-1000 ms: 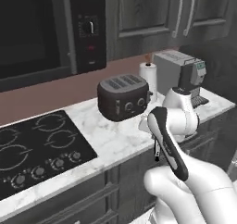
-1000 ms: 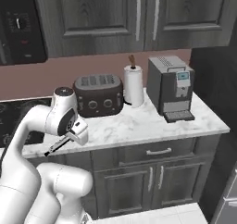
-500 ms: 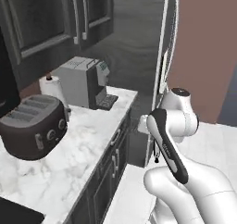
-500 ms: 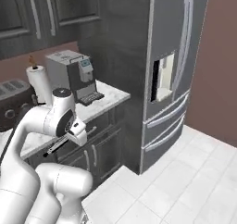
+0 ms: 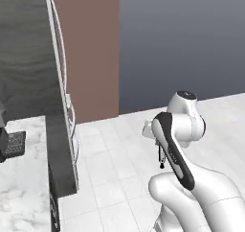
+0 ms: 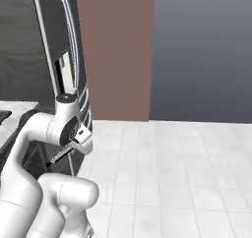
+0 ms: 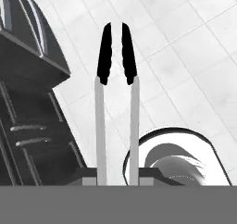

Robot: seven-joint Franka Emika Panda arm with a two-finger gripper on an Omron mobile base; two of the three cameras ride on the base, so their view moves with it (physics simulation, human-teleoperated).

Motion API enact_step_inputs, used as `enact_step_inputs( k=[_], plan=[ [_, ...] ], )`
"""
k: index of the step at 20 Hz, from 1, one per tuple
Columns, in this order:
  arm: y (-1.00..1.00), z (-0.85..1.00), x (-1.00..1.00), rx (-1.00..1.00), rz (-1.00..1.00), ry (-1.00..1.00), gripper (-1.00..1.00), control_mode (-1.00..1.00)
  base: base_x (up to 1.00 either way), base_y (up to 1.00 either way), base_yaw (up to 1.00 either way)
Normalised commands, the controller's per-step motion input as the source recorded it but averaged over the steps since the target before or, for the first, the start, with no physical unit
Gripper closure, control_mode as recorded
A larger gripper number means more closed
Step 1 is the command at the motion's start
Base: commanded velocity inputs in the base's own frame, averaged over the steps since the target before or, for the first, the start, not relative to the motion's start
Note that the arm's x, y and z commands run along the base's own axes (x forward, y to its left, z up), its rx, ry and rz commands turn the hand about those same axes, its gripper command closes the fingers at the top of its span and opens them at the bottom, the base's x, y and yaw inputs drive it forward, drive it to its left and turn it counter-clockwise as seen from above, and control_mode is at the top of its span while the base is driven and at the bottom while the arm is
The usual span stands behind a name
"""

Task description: Pick up the tongs from the counter and place them near the plate next to the oven.

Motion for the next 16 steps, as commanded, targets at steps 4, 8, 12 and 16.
enact_step_inputs(
  k=[4,8,12,16],
  plan=[
    [0.0,0.0,0.0,0.0,0.0,0.0,1.0,1.0,0.0,0.05,-1.0],
    [0.0,0.0,0.0,0.0,0.0,0.0,1.0,1.0,0.0,0.05,-1.0],
    [0.0,0.0,0.0,0.0,0.0,0.0,1.0,1.0,0.0,0.05,-1.0],
    [0.0,0.0,0.0,0.0,0.0,0.0,1.0,1.0,0.0,0.04,-1.0]
  ],
)
